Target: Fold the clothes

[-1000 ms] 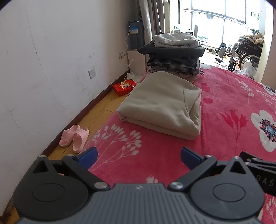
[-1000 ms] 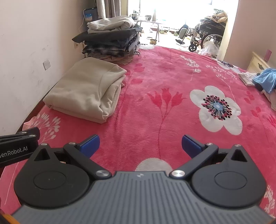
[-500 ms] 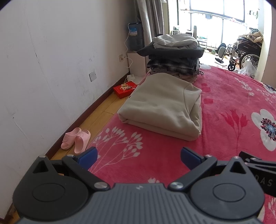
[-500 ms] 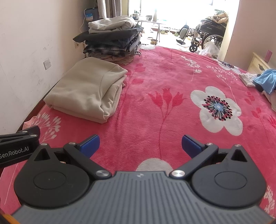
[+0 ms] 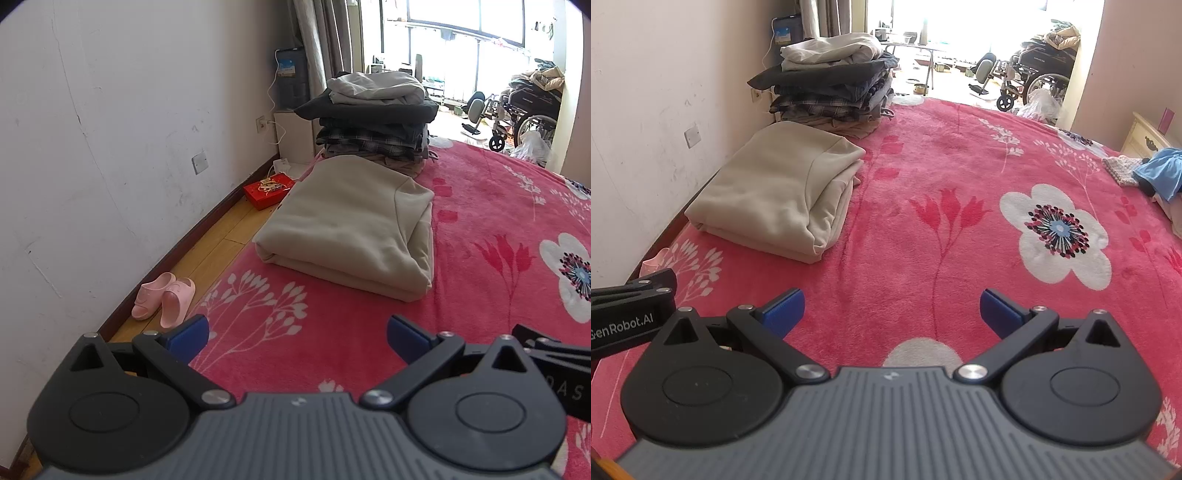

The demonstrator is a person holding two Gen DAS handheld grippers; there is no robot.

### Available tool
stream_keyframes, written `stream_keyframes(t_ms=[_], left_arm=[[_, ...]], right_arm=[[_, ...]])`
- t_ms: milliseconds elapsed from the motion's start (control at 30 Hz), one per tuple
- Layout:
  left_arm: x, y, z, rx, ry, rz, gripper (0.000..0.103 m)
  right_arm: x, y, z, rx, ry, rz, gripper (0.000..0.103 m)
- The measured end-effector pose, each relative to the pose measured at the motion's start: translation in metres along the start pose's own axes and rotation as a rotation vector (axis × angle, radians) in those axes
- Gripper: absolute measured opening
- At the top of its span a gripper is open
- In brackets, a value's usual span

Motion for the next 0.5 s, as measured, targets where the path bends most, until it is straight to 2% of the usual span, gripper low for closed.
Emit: stream_keyframes(t_ms=[500], left_arm=[[0.0001,0.0022,-0.0063,-0.008,0.004,-0.001,0.103]], right_arm=[[-0.001,-0.0007,-0.0015,-0.001,0.006,-0.002,0.102]])
Point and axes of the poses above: each gripper's, at about its wrist camera, not at the fingertips, and x roughly the way its jaws point, z to its right, y to its top, the point moved 3 cm from there along x, roughly the way its jaws point, and after that the axes turned 15 degrees about -y, right-handed, at the moved point
